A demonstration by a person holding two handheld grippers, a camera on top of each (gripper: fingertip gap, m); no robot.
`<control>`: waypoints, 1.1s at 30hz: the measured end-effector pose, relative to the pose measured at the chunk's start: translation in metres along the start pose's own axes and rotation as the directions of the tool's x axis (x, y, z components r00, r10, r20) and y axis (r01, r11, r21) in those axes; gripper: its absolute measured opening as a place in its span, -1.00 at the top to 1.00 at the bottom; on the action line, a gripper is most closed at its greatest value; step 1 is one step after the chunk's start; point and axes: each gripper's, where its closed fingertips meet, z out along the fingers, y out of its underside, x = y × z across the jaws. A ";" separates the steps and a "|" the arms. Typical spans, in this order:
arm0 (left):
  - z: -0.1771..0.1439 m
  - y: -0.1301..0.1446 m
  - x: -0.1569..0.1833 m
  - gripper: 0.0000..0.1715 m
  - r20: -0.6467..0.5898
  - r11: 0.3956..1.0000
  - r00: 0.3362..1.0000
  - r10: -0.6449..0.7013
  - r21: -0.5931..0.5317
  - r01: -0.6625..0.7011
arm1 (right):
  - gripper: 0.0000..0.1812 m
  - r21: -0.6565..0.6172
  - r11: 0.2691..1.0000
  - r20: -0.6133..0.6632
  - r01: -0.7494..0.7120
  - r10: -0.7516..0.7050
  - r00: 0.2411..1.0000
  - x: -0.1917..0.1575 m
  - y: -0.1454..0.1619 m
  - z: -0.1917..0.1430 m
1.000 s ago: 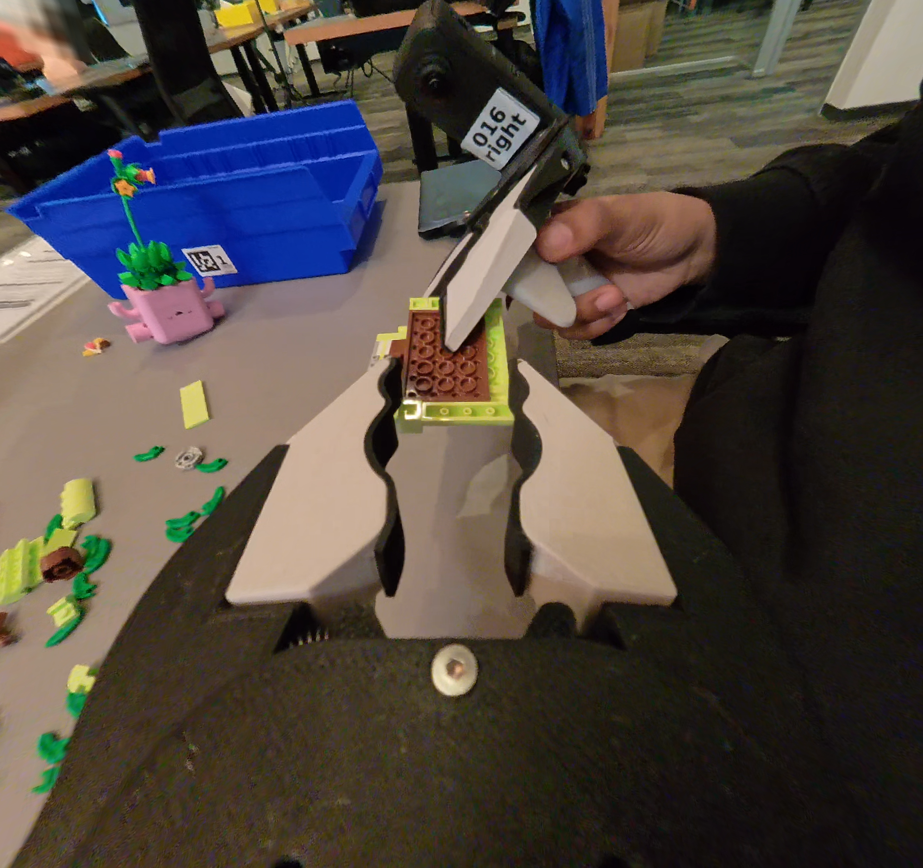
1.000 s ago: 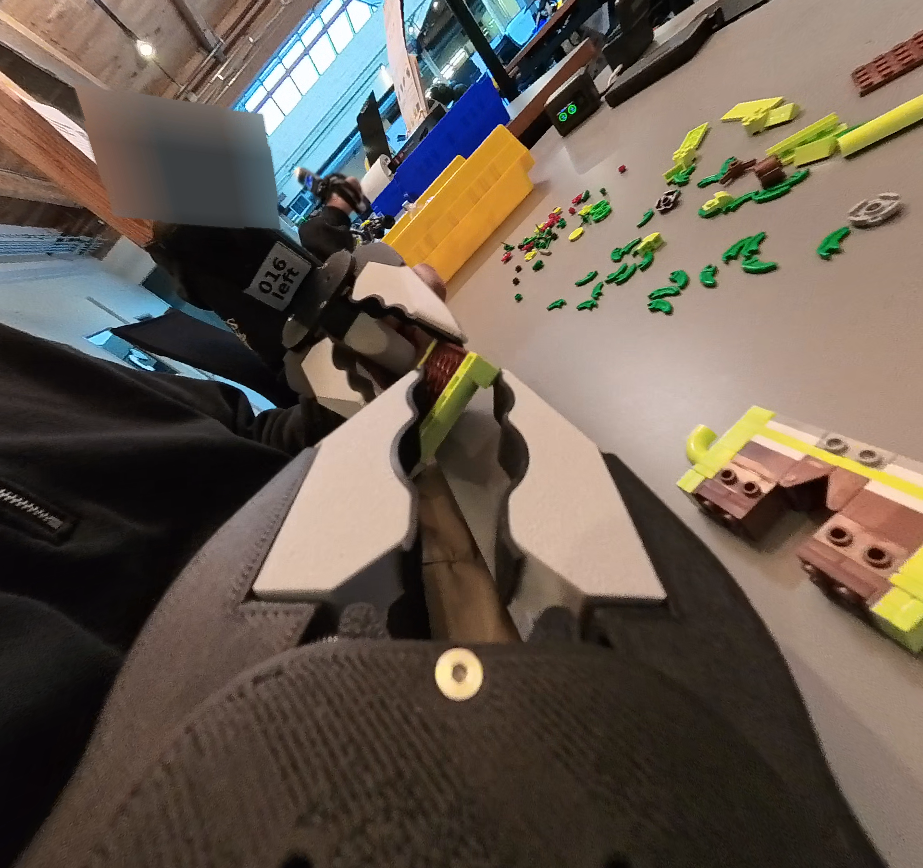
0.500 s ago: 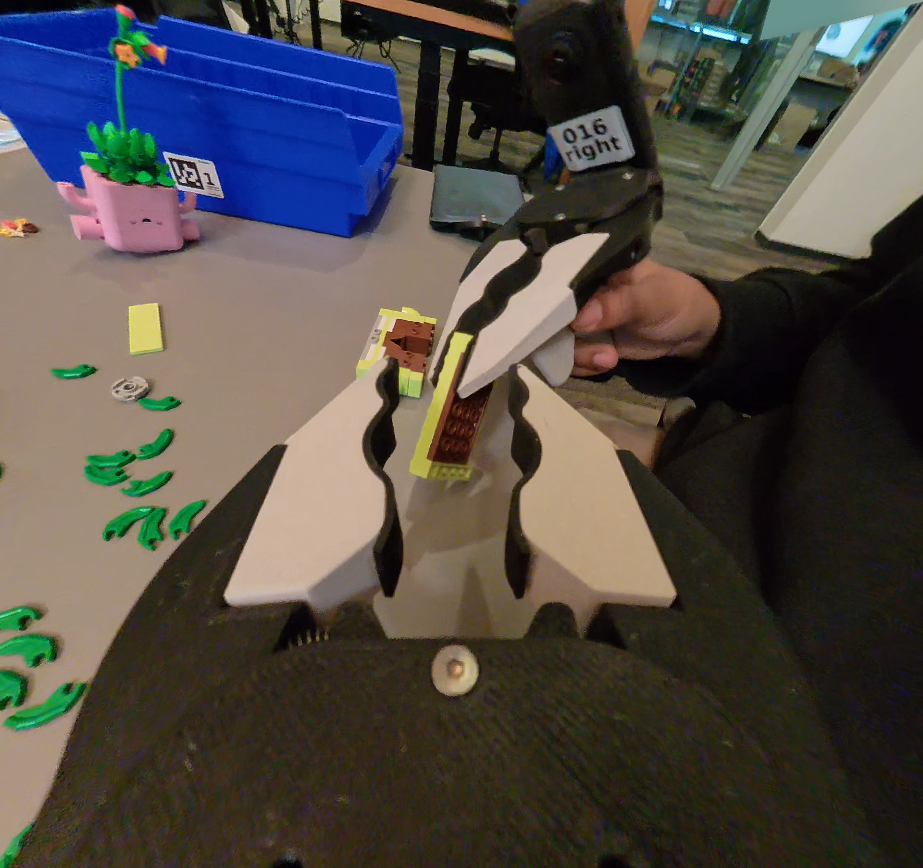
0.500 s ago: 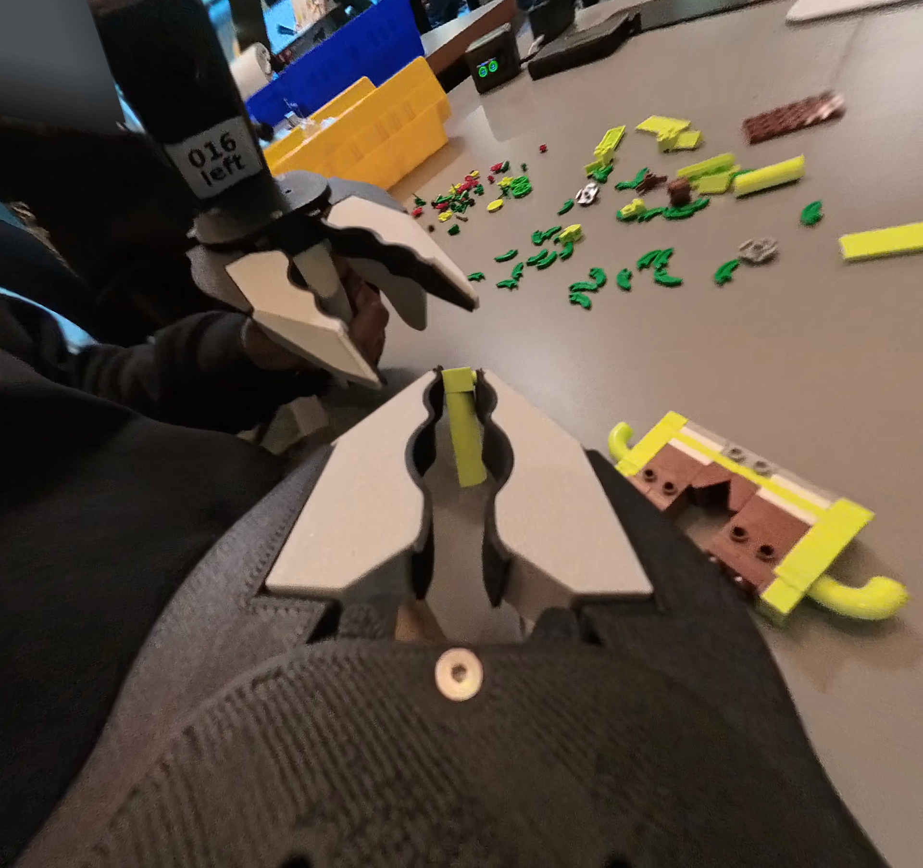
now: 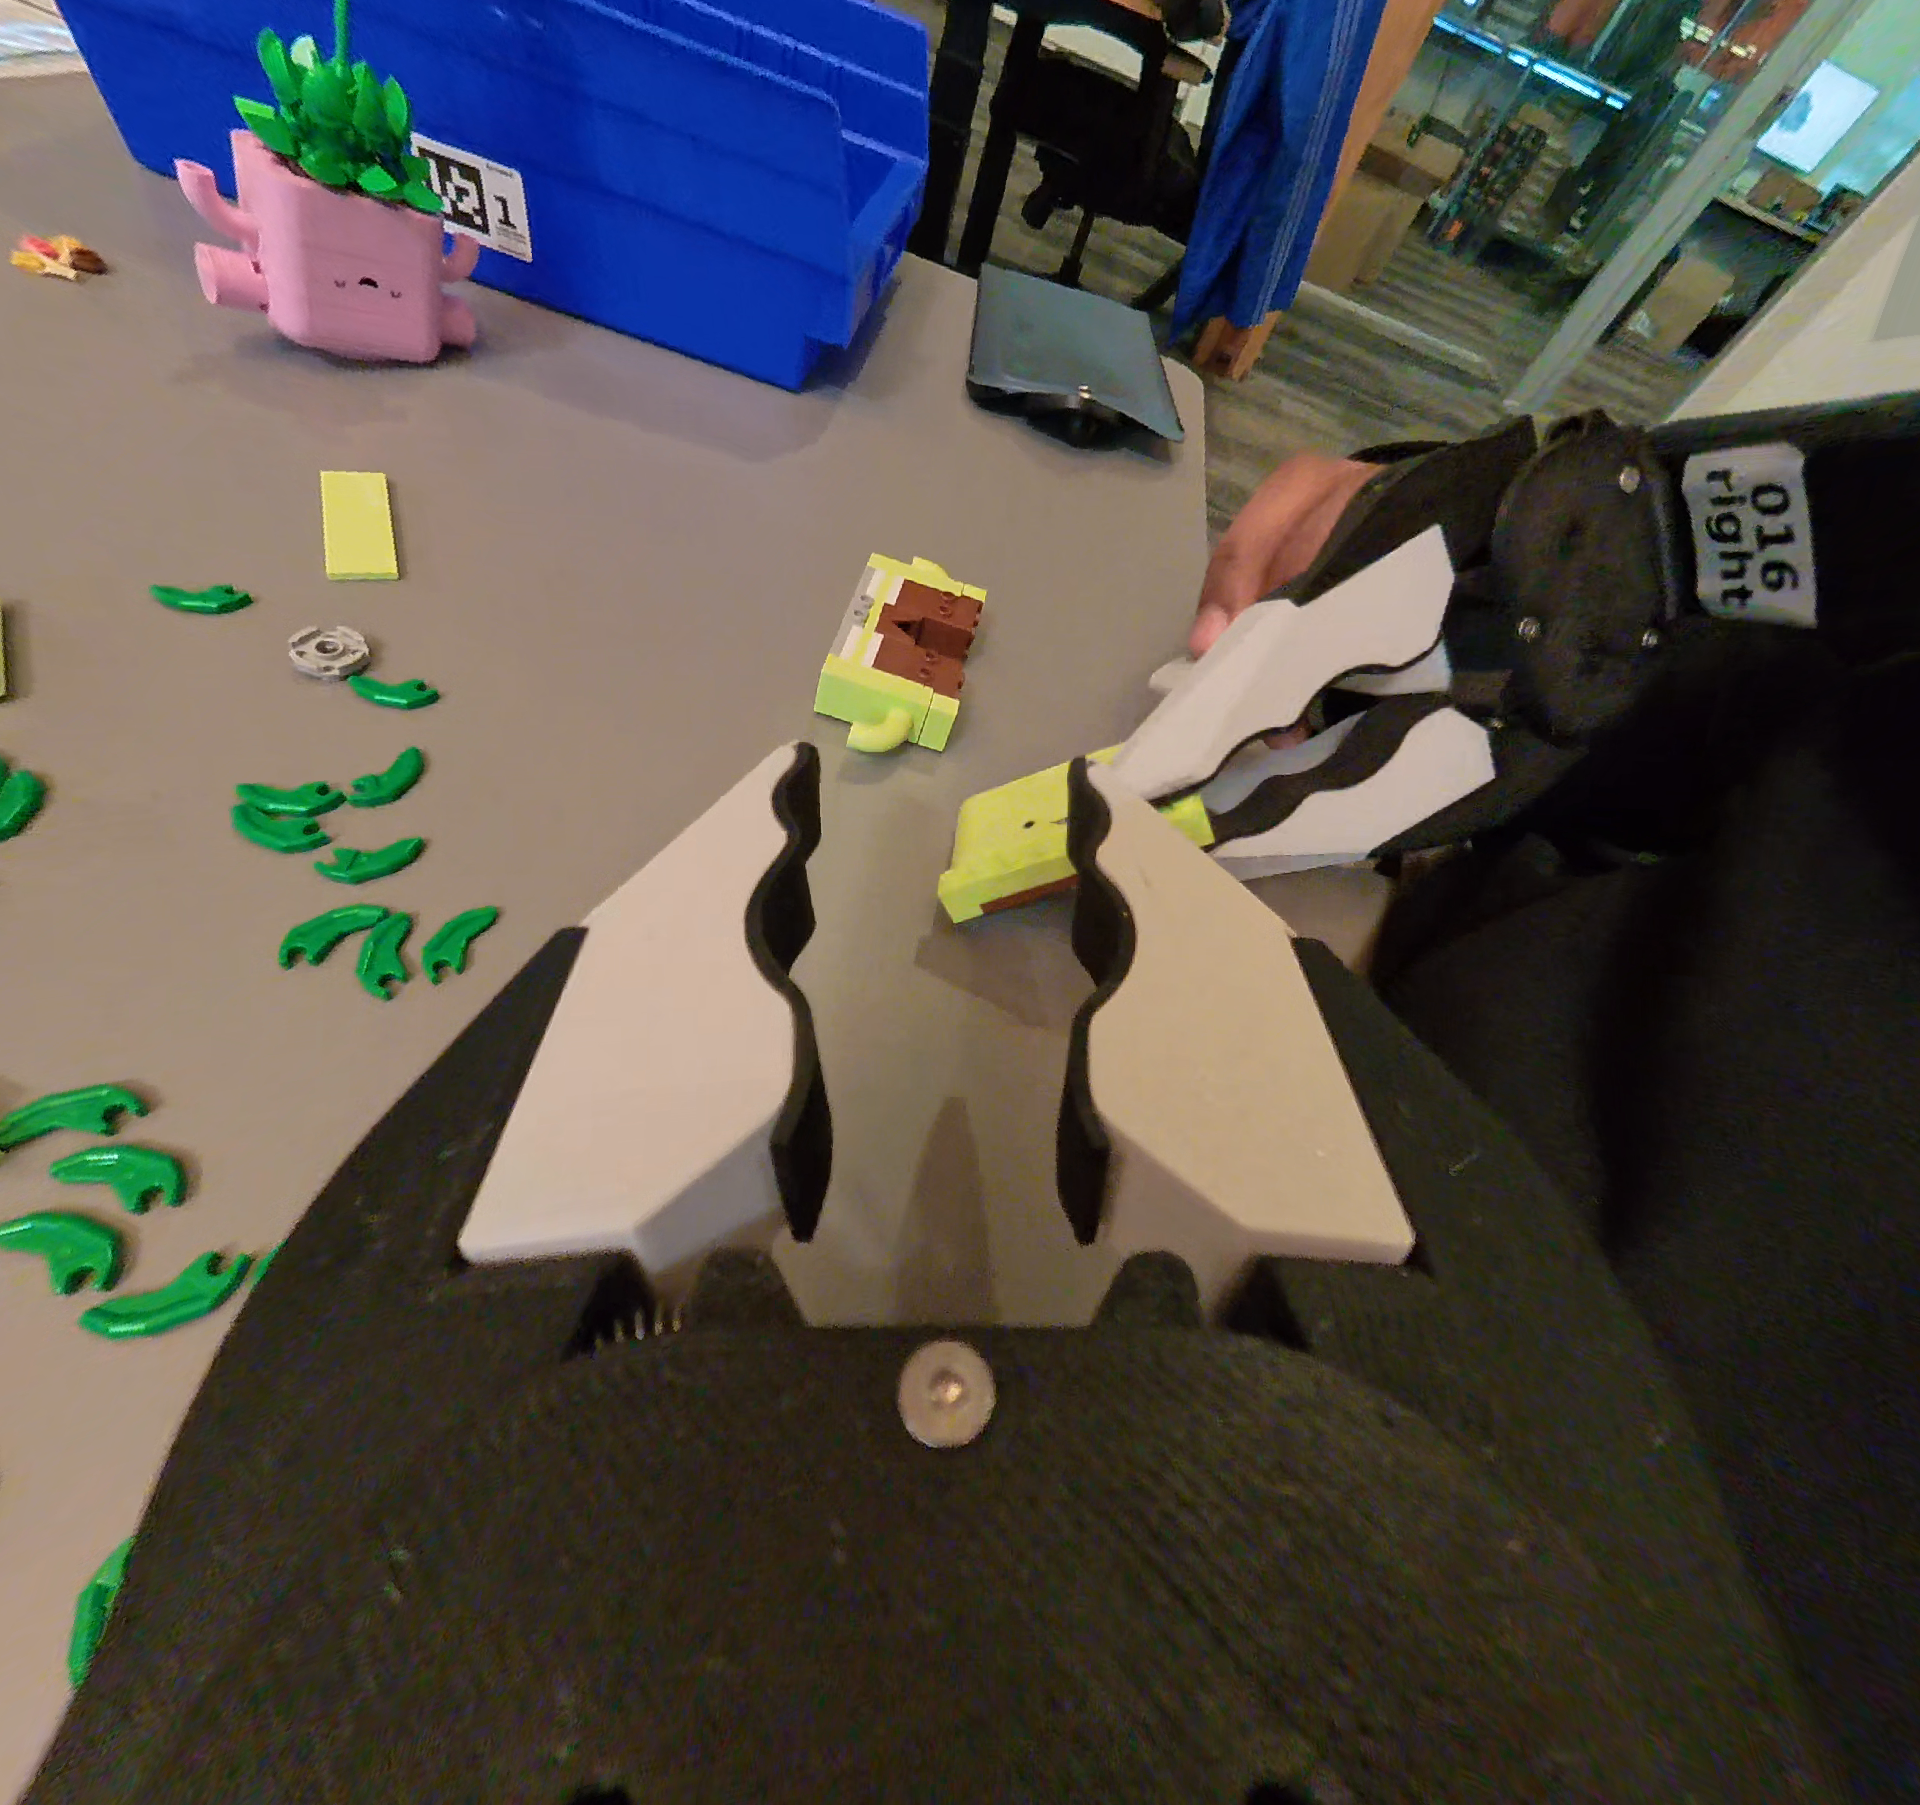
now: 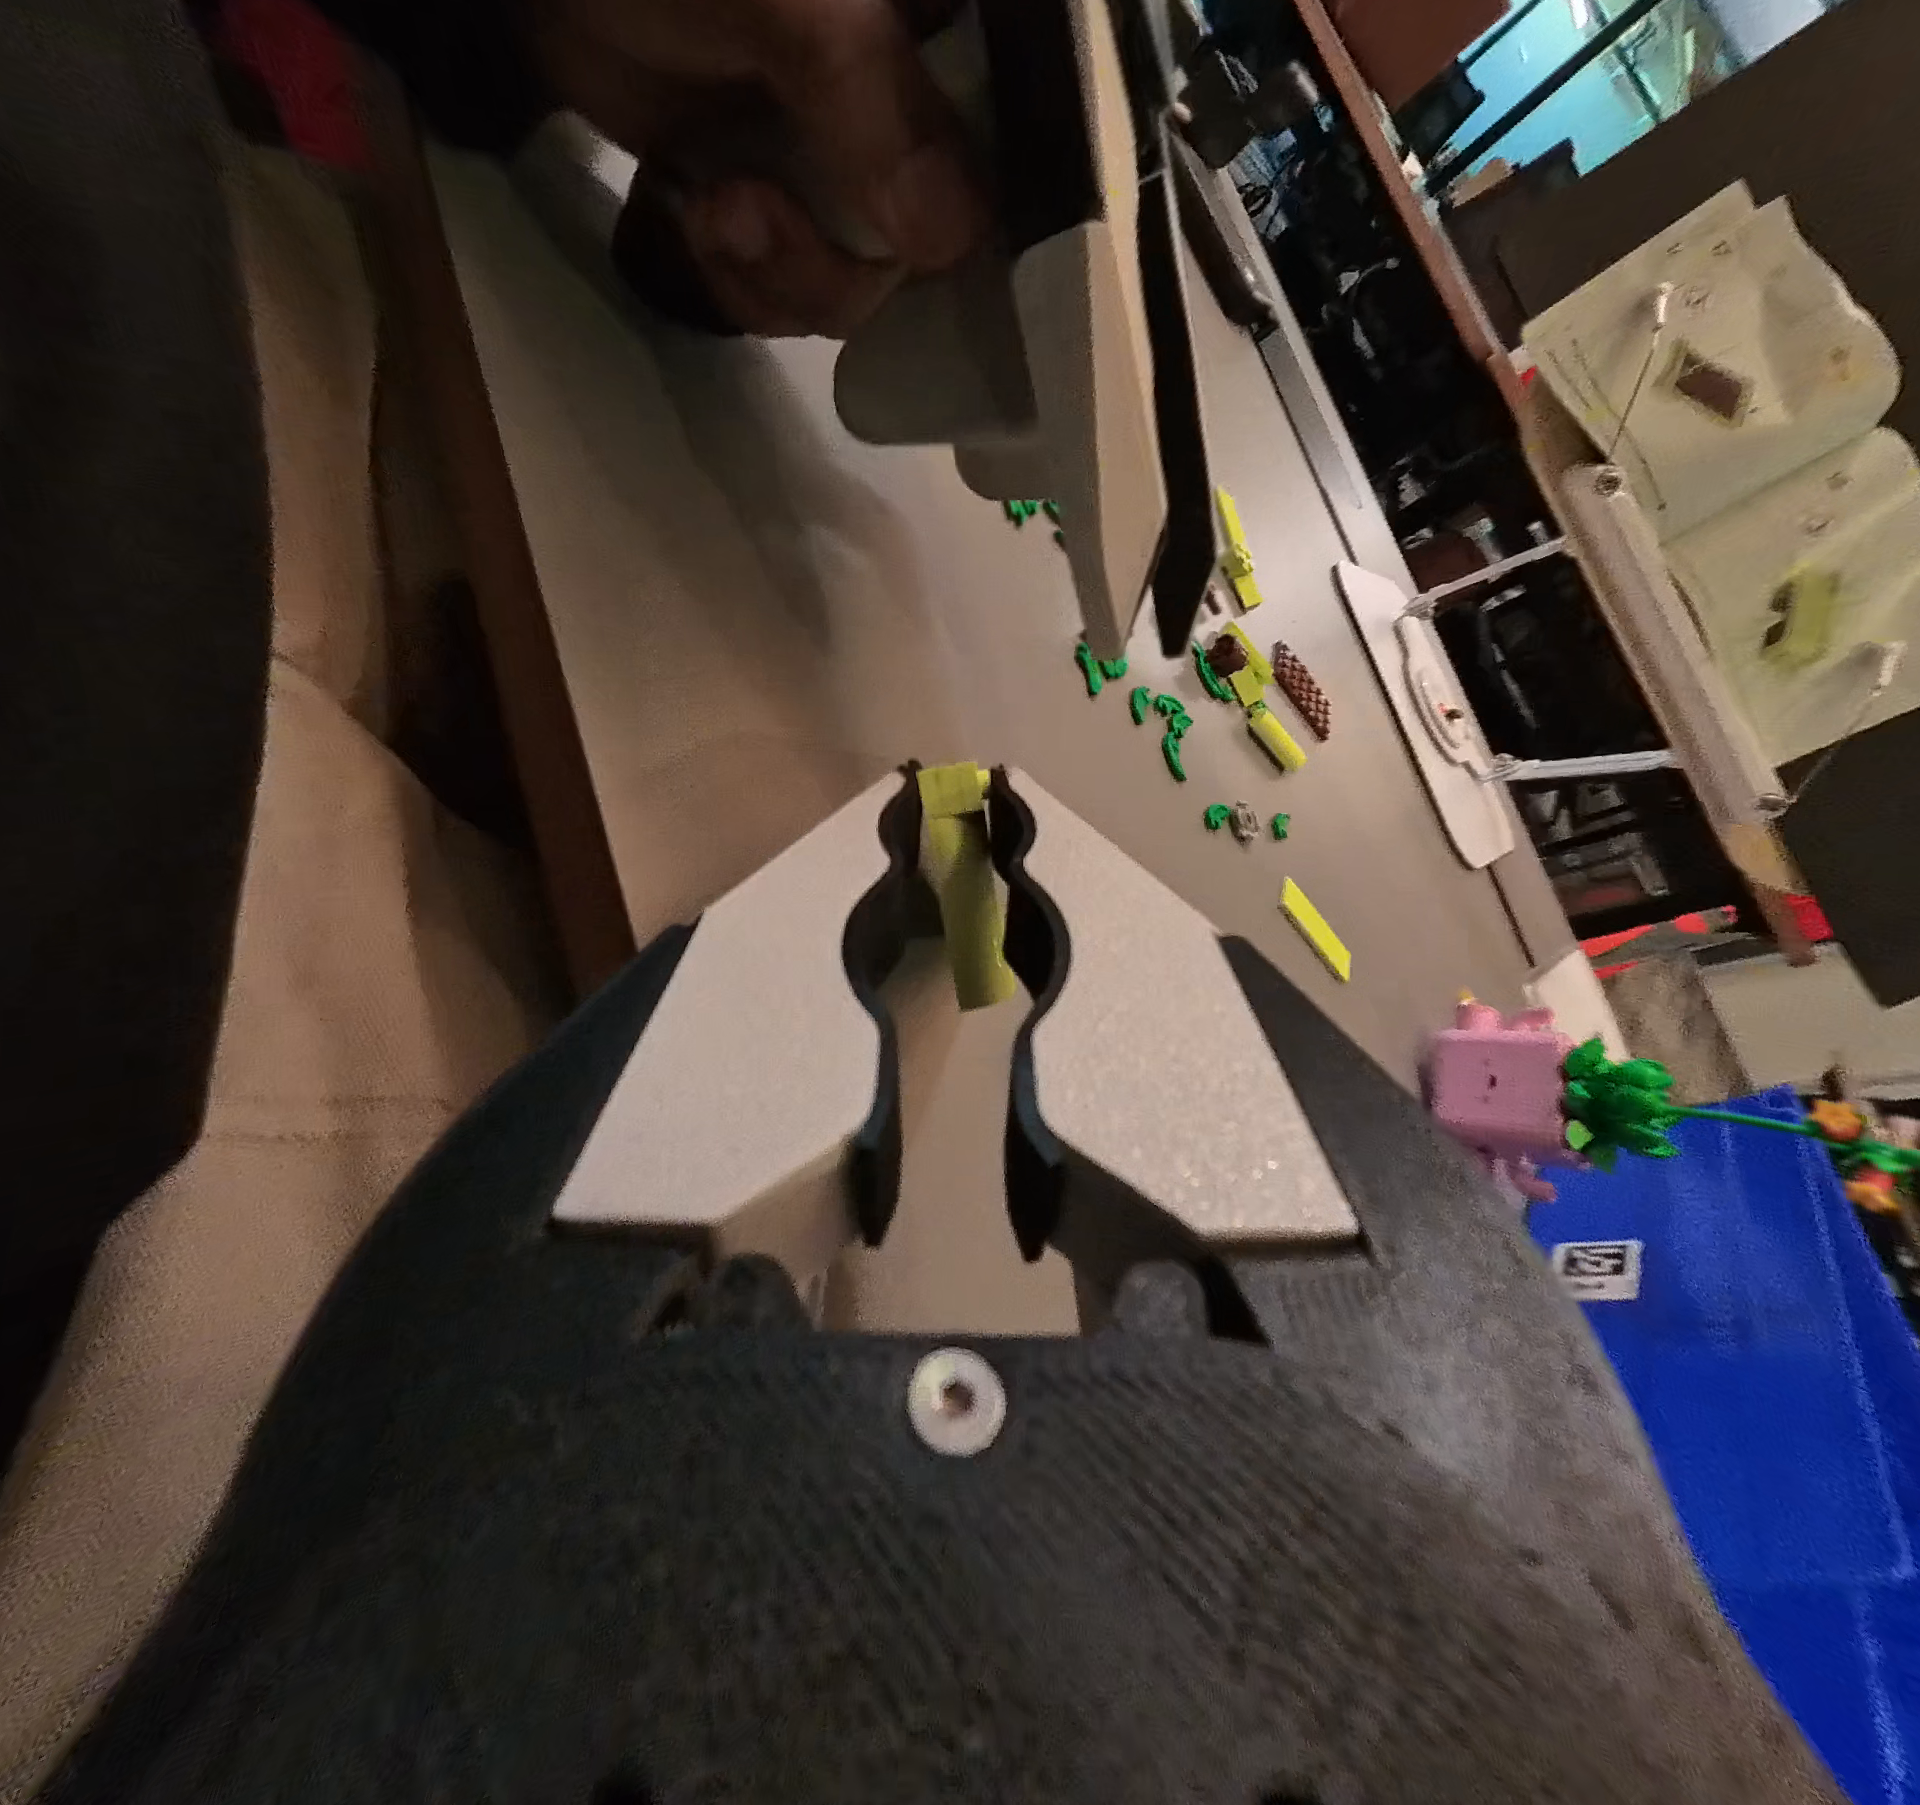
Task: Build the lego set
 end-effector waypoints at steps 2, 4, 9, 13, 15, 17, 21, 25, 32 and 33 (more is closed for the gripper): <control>0.001 0.002 0.001 0.46 -0.012 1.000 1.000 -0.003 -0.013 0.003 | 0.86 -0.013 1.000 0.012 0.019 -0.019 1.000 -0.003 0.005 -0.002; 0.002 0.004 0.003 0.46 -0.027 1.000 1.000 -0.013 -0.029 0.012 | 0.69 -0.033 0.999 0.054 -0.025 0.027 0.998 -0.007 0.011 -0.003; 0.004 0.008 0.005 0.46 -0.044 0.998 0.999 -0.024 -0.057 0.022 | 0.63 -0.080 0.990 0.101 -0.112 0.120 0.988 -0.010 0.024 -0.011; 0.007 0.011 0.007 0.47 -0.049 0.997 0.999 -0.017 -0.081 0.013 | 0.59 -0.081 0.975 0.115 -0.206 0.215 0.970 -0.010 0.026 -0.017; 0.009 0.014 0.009 0.47 -0.055 0.995 0.998 -0.017 -0.099 0.011 | 0.56 -0.103 0.965 0.120 -0.242 0.254 0.960 -0.010 0.030 -0.018; 0.010 0.016 0.011 0.47 -0.060 0.993 0.998 -0.018 -0.117 0.011 | 0.52 -0.135 0.955 0.127 -0.263 0.280 0.952 -0.012 0.037 -0.020; 0.013 0.020 0.014 0.47 -0.062 0.989 0.998 -0.004 -0.145 -0.005 | 0.45 -0.163 0.922 0.140 -0.352 0.375 0.916 -0.012 0.042 -0.024; 0.015 0.033 0.030 0.74 -0.145 0.974 0.989 0.007 -0.225 -0.040 | 0.38 -0.214 0.859 0.162 -0.465 0.501 0.850 -0.016 0.048 -0.027; 0.022 0.060 0.034 0.81 -0.134 0.919 0.991 0.009 -0.390 -0.061 | 0.42 -0.304 0.769 0.273 -0.562 0.635 0.722 -0.039 0.035 -0.032; 0.022 0.059 0.027 0.85 -0.093 0.922 0.996 0.000 -0.385 -0.036 | 0.42 -0.306 0.763 0.291 -0.569 0.644 0.708 -0.042 0.030 -0.031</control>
